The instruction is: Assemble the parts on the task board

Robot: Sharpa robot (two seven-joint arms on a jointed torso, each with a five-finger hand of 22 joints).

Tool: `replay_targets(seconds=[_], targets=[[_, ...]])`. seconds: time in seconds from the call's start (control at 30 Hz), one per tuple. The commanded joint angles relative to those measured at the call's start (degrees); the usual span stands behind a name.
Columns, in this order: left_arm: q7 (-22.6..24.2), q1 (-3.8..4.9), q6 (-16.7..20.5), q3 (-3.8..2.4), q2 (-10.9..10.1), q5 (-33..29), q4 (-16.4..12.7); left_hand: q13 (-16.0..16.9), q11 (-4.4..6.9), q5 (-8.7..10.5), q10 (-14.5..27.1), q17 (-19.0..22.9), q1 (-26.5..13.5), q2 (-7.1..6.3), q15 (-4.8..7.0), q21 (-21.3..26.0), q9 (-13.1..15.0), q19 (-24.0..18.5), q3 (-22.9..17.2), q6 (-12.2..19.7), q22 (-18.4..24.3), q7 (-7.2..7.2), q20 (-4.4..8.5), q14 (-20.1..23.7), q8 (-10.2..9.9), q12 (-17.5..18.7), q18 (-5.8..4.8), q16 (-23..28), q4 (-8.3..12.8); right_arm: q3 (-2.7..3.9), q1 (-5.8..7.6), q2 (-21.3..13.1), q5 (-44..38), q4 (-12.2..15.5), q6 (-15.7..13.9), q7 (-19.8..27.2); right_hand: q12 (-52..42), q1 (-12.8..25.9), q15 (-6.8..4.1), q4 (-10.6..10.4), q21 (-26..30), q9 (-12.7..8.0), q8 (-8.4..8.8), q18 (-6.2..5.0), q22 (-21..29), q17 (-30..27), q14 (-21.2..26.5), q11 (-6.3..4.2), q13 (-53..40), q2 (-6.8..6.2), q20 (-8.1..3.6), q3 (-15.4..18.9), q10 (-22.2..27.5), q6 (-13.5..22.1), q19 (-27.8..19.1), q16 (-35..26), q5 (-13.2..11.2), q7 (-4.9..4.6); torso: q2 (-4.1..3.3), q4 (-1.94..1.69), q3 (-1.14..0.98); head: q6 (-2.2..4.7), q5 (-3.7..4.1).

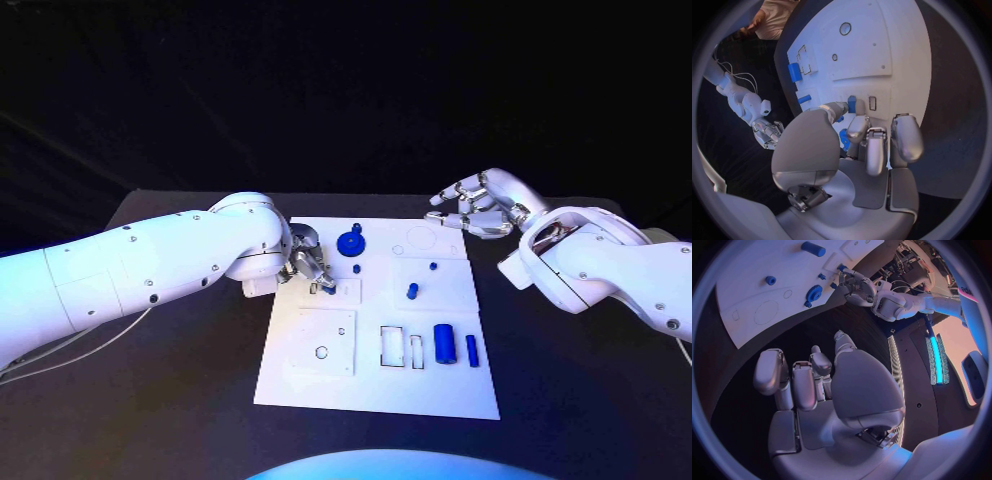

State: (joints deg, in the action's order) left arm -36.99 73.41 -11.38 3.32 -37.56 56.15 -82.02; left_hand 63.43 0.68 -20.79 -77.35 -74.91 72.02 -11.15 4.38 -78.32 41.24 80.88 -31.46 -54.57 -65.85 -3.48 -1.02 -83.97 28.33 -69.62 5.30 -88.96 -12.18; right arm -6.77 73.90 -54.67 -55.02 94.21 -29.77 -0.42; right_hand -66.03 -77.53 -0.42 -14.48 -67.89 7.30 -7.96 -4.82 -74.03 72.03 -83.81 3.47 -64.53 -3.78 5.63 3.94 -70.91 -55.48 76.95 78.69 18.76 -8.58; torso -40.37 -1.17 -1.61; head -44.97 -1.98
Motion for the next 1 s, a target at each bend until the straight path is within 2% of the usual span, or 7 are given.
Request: replay_targets(seconds=[0.03, 0.47, 0.8, 1.0], targets=[[-0.05, -0.04, -1.54, 0.03, 0.19, 0.15, -0.22, -0.05, 0.44, -0.37, 0.04, -12.60, -0.33, 0.12, 0.30, -0.36, 0.09, 0.17, -11.30, -0.40, -0.06, -0.01, -0.19, -5.33, 0.36, 0.26, -0.67, 0.31, 11.08, 0.01, -0.04, 0.02, -0.47, 0.05, 0.59, 0.14, 0.06, 0.09, -0.40, -0.01, 0.16, -0.05, -0.29, -0.49, 0.05, -0.04, -2.00, -0.05, 0.01, 0.55, -0.20, 0.48, -0.01, 0.04, -0.30, -0.30, 0.40, 0.37, -0.01, -0.01, -0.02, -0.06, 0.01], [-0.34, -0.03, -3.98, 0.03, 0.74, 1.62, -0.08, -0.14, 0.45, -0.70, -0.04, -12.61, -0.82, -0.14, 0.29, -0.43, 0.25, 0.21, -11.18, -0.48, -0.20, 0.03, -0.22, -5.33, 0.45, 0.34, -0.69, 0.30, 11.18, 0.01, -0.04, -0.03, -0.47, 0.14, 0.63, 0.08, 0.06, 0.09, -0.40, -0.01, 0.16, -0.05, -0.29, -0.49, 0.05, -0.04, -2.00, -0.05, 0.01, 0.55, -0.20, 0.48, -0.01, 0.04, -0.30, -0.30, 0.40, 0.37, 0.01, 0.10, -0.04, -0.30, -0.01], [-0.53, -0.01, -5.21, 0.03, 1.04, 2.50, 0.15, -0.52, 0.54, -1.71, -0.06, -12.61, -1.40, -0.11, 0.35, -0.47, 0.53, 0.22, -11.24, -0.61, -0.28, 0.13, -0.24, -5.33, 0.59, 0.66, -0.70, 0.30, 11.38, 0.01, -0.04, -0.06, -0.47, 0.20, 0.66, 0.04, 0.06, 0.09, -0.40, -0.01, 0.16, -0.05, -0.29, -0.49, 0.05, -0.04, -2.00, -0.05, 0.01, 0.55, -0.20, 0.48, -0.01, 0.04, -0.30, -0.30, 0.40, 0.37, 0.00, 0.00, -0.07, -0.43, 0.08], [-0.61, 0.01, -5.13, 0.03, 1.12, 2.75, 0.36, -1.33, 0.93, -1.77, -0.35, -12.64, -3.38, 0.77, 0.58, -0.44, 1.32, 0.19, -10.51, -0.92, -0.25, 0.73, -0.19, -5.34, 1.14, 1.19, -0.68, 0.29, 10.53, 0.01, -0.04, -0.04, -0.47, 0.16, 0.71, 0.00, 0.06, 0.09, -0.40, -0.01, 0.16, -0.05, -0.29, -0.49, 0.05, -0.04, -2.00, -0.05, 0.01, 0.55, -0.20, 0.48, -0.01, 0.04, -0.30, -0.30, 0.40, 0.37, 0.01, -0.03, -0.05, -0.50, 0.13]])
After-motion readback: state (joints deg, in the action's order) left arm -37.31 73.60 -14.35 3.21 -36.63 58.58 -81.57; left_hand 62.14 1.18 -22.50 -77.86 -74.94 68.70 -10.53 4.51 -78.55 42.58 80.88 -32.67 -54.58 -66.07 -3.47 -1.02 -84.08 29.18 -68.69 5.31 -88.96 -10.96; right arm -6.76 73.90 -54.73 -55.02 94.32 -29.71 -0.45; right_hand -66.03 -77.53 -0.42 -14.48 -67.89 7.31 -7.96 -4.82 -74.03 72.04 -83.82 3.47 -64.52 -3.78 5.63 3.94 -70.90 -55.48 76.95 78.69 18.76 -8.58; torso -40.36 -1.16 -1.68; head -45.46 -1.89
